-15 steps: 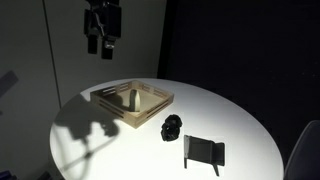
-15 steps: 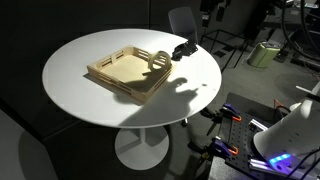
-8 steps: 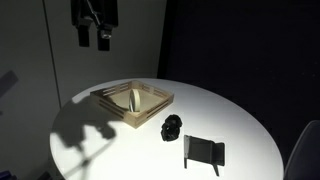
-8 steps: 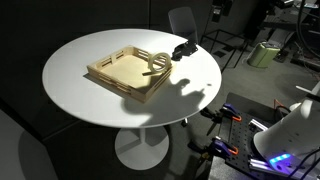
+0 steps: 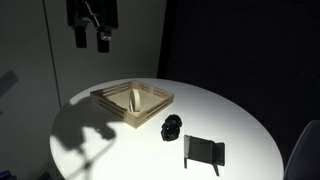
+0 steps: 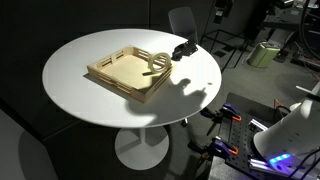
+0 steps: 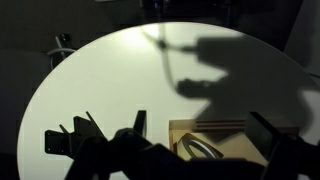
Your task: Place the tape on the tray
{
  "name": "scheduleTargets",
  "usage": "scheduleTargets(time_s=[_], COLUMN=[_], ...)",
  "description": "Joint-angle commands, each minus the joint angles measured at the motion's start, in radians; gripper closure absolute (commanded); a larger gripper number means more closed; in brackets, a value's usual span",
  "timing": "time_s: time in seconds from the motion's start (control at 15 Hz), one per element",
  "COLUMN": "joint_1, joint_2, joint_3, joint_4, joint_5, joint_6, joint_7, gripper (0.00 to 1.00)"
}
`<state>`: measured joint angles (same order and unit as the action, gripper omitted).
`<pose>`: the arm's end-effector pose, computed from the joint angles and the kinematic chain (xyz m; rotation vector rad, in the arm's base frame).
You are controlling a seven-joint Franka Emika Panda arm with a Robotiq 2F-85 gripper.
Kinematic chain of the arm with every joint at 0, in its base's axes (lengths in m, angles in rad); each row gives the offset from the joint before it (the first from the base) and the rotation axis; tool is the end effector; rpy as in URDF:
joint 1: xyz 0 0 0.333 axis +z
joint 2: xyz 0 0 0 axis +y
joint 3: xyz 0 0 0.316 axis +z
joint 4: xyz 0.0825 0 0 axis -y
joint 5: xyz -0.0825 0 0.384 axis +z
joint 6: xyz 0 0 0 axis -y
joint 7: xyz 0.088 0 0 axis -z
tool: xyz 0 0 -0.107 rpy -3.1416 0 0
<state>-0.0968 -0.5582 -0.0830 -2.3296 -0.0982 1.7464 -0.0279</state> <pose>0.3728 -0.0811 0.5391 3.0859 -0.1859 -0.0481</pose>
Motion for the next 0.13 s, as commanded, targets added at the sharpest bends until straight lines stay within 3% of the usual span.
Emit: scheduleTargets(time_s=[0.0,0.07], joint_1=[0.002,0.002], joint_2=[0.001,0.001], joint_3=[-0.002,-0.002], joint_4=[0.003,0.003], joint_5=[-0.001,-0.001], joint_6=[-0.003,-0.003], joint_7=[0.000,0.000], gripper=[0.00,0.00])
